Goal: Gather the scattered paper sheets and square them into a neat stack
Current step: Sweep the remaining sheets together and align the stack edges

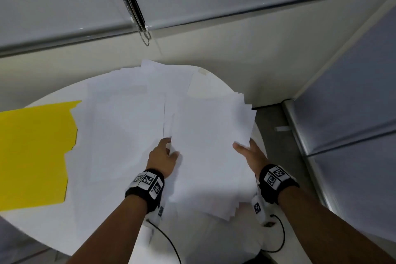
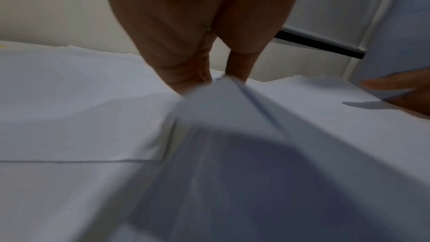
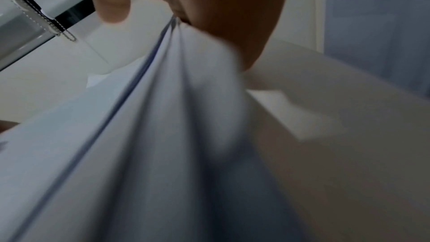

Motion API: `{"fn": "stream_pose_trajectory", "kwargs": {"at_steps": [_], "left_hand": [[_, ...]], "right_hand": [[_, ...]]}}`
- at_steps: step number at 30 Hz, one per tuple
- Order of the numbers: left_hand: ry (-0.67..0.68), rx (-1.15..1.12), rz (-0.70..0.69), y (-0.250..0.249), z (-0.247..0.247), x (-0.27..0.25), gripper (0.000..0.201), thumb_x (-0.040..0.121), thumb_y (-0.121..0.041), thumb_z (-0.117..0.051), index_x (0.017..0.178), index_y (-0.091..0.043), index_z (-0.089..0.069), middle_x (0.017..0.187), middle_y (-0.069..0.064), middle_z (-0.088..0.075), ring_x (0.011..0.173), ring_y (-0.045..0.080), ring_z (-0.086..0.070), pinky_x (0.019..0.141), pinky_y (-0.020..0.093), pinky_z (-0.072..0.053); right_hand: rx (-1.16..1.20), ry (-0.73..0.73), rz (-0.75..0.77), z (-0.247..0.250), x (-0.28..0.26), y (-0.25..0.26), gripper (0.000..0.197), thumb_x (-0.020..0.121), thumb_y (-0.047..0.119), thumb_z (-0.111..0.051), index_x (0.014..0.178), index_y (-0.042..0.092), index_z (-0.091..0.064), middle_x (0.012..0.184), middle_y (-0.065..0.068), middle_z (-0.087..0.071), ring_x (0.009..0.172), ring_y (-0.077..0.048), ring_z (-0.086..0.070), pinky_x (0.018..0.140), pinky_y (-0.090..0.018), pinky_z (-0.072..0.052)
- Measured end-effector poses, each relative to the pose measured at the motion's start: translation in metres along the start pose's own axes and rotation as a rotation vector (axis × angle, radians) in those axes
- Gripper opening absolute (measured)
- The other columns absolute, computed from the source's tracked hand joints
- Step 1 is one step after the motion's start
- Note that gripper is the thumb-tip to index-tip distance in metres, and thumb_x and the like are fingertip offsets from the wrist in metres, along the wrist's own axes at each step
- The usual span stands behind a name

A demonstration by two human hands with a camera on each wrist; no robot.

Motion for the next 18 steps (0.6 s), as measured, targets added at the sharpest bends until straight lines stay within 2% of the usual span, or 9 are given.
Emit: {"fn": "stream_pose_trajectory", "kwargs": {"at_steps": [3, 5, 7, 9, 11, 13, 14, 16, 18], "left_hand": [[0.034, 0.092, -0.004, -0.008, -0.017, 0.0, 0.058, 0.094, -0.035, -0.059, 0.146, -0.016, -0.041, 0.131, 0.01, -0.061, 0.123, 0.027, -0.055, 0.101, 0.03, -0.042], [0.032, 0.116, 0.016, -0.01, -0.026, -0.002, 0.056, 0.093, -0.04, -0.058, 0.142, -0.015, -0.045, 0.128, 0.009, -0.063, 0.12, 0.027, -0.057, 0.098, 0.031, -0.044], [-0.002, 0.168, 0.009, -0.009, -0.025, -0.001, 0.05, 0.092, -0.045, -0.058, 0.132, -0.016, -0.055, 0.12, 0.006, -0.064, 0.113, 0.025, -0.06, 0.094, 0.032, -0.047], [-0.047, 0.141, -0.04, -0.01, -0.02, 0.002, 0.045, 0.088, -0.05, -0.061, 0.119, -0.019, -0.06, 0.117, 0.004, -0.06, 0.11, 0.023, -0.059, 0.095, 0.034, -0.048], [-0.051, -0.097, -0.075, -0.013, -0.007, 0.004, 0.05, 0.083, -0.049, -0.069, 0.124, -0.024, -0.054, 0.124, -0.001, -0.053, 0.112, 0.017, -0.055, 0.098, 0.032, -0.046], [0.031, -0.409, -0.111, -0.028, 0.009, 0.001, 0.061, 0.084, -0.038, -0.074, 0.136, -0.024, -0.045, 0.132, -0.009, -0.05, 0.12, 0.01, -0.05, 0.103, 0.03, -0.04], [0.088, -0.542, -0.142, -0.039, 0.016, -0.003, 0.062, 0.085, -0.03, -0.074, 0.138, -0.022, -0.044, 0.135, -0.01, -0.053, 0.123, 0.008, -0.052, 0.106, 0.032, -0.04], [0.126, -0.738, -0.213, -0.063, 0.029, -0.011, 0.059, 0.083, -0.016, -0.075, 0.136, -0.018, -0.049, 0.129, -0.004, -0.063, 0.12, 0.014, -0.059, 0.103, 0.036, -0.045], [0.057, -0.887, -0.266, -0.083, 0.041, -0.021, 0.057, 0.079, -0.01, -0.072, 0.132, -0.011, -0.053, 0.122, 0.004, -0.068, 0.113, 0.022, -0.064, 0.096, 0.036, -0.051]], "right_hand": [[-0.078, 0.021, 0.026, 0.003, 0.002, -0.002, 0.055, 0.07, 0.032, -0.08, 0.119, 0.036, -0.056, 0.112, 0.014, -0.069, 0.106, -0.007, -0.065, 0.1, -0.037, -0.047], [-0.135, 0.046, 0.036, 0.005, 0.003, -0.001, 0.057, 0.069, 0.019, -0.077, 0.12, 0.033, -0.055, 0.113, 0.01, -0.069, 0.105, -0.012, -0.065, 0.1, -0.043, -0.048], [-0.164, 0.032, 0.053, 0.007, 0.002, 0.003, 0.06, 0.072, 0.01, -0.074, 0.124, 0.029, -0.053, 0.115, 0.007, -0.067, 0.106, -0.016, -0.064, 0.101, -0.047, -0.047], [-0.148, 0.002, 0.06, 0.012, -0.001, 0.011, 0.056, 0.076, 0.001, -0.071, 0.121, 0.03, -0.054, 0.113, 0.005, -0.066, 0.107, -0.02, -0.062, 0.099, -0.045, -0.048], [-0.123, -0.005, 0.051, 0.018, -0.008, 0.021, 0.053, 0.077, 0.004, -0.073, 0.12, 0.03, -0.056, 0.109, 0.006, -0.066, 0.106, -0.023, -0.062, 0.095, -0.041, -0.049], [-0.076, 0.006, 0.028, 0.025, -0.015, 0.037, 0.063, 0.071, 0.02, -0.08, 0.128, 0.023, -0.055, 0.11, 0.002, -0.067, 0.103, -0.024, -0.063, 0.095, -0.043, -0.049], [-0.064, -0.003, 0.036, 0.028, -0.018, 0.047, 0.066, 0.07, 0.022, -0.082, 0.129, 0.02, -0.054, 0.112, 0.0, -0.066, 0.102, -0.024, -0.063, 0.094, -0.041, -0.049], [-0.068, -0.033, 0.141, 0.031, -0.024, 0.075, 0.051, 0.076, 0.01, -0.077, 0.123, 0.017, -0.058, 0.11, -0.003, -0.065, 0.102, -0.025, -0.061, 0.093, -0.04, -0.048], [-0.048, -0.055, 0.256, 0.029, -0.029, 0.102, 0.039, 0.078, 0.002, -0.074, 0.107, 0.026, -0.064, 0.105, -0.001, -0.067, 0.104, -0.029, -0.062, 0.096, -0.049, -0.049]]}}
Point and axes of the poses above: each hand's wrist, its own x-axis towards the middle knuckle, its own z-axis out of the back of the hand, y = z × x, the point moved 3 cm from there along x, towards the middle knuckle
